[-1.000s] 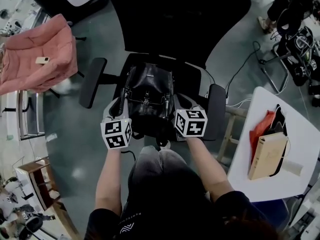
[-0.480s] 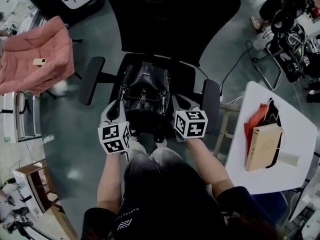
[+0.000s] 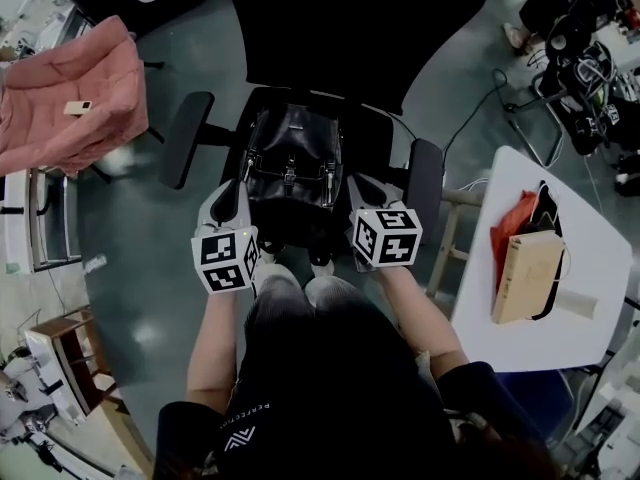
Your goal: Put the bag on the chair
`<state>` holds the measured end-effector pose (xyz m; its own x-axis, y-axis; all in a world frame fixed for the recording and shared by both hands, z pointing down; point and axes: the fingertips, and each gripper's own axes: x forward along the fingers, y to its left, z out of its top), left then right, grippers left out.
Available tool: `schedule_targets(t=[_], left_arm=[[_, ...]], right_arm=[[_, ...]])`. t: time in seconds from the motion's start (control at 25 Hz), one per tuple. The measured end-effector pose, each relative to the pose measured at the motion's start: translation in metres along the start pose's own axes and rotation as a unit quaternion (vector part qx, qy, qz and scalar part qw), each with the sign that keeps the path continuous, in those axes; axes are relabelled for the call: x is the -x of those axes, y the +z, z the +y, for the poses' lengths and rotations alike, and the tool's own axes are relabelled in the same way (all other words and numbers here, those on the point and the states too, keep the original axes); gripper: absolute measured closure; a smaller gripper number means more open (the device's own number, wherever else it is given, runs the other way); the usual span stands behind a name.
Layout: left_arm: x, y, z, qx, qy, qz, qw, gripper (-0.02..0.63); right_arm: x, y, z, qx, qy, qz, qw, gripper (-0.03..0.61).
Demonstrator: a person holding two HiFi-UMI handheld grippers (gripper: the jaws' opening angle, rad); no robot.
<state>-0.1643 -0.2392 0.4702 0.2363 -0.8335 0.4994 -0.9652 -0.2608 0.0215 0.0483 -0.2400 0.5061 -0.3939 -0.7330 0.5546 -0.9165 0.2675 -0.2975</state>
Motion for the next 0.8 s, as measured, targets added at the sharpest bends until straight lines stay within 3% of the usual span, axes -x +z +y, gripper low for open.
schedule_targets(t=[0.8], left_arm=[[-0.0045, -0.0085, 0.0002, -0.010, -0.025, 0.025, 0.9993, 0.584]], right_arm=[[-0.0033, -0.0003, 0.0039, -0.003, -0.015, 0.003, 1.000, 0.580]])
